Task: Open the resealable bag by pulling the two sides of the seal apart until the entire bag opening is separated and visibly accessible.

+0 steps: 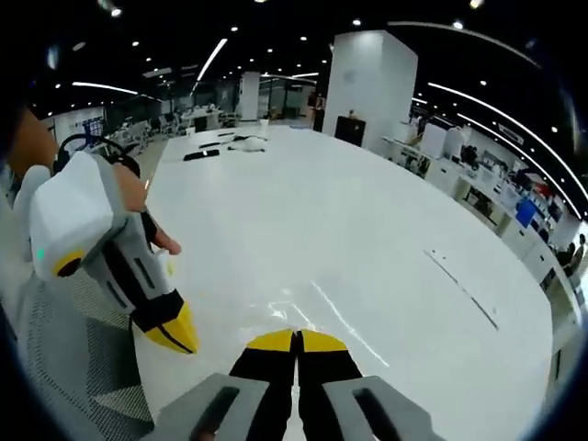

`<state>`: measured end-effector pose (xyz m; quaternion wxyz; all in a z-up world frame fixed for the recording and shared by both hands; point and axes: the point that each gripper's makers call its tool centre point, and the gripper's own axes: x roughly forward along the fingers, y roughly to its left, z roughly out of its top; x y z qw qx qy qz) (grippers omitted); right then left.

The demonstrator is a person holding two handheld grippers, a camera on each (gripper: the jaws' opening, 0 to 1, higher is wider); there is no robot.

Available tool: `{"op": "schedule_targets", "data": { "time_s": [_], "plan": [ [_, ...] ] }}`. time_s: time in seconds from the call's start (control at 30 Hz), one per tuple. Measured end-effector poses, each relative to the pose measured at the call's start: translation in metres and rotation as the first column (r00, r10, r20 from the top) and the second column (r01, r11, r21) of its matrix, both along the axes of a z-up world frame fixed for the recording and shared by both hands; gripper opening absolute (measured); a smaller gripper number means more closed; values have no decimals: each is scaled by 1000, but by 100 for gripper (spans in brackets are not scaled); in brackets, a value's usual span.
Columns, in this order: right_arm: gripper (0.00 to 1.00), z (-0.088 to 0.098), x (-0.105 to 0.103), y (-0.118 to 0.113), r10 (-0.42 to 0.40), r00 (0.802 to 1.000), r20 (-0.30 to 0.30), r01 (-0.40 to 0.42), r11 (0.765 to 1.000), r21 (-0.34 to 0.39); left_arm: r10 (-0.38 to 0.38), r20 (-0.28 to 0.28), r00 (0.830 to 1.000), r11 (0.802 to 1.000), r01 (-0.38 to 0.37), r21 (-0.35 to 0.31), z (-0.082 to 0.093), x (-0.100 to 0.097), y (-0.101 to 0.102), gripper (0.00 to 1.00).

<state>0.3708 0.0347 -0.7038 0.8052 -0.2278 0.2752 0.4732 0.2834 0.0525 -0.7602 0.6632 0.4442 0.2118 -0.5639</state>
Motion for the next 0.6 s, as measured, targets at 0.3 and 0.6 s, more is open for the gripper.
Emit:
{"op": "schedule_targets", "data": {
  "time_s": [0.3, 0.6],
  "plan": [
    [0, 8, 2, 2, -5, 999, 47, 4, 1000, 14, -6, 26, 1000, 1000, 6, 4, 2, 0, -1, 0],
    [0, 28, 13, 1, -33, 993, 110, 26, 997, 66, 43, 148, 988, 999, -38, -34, 23, 22, 1, 0]
  ]
}}
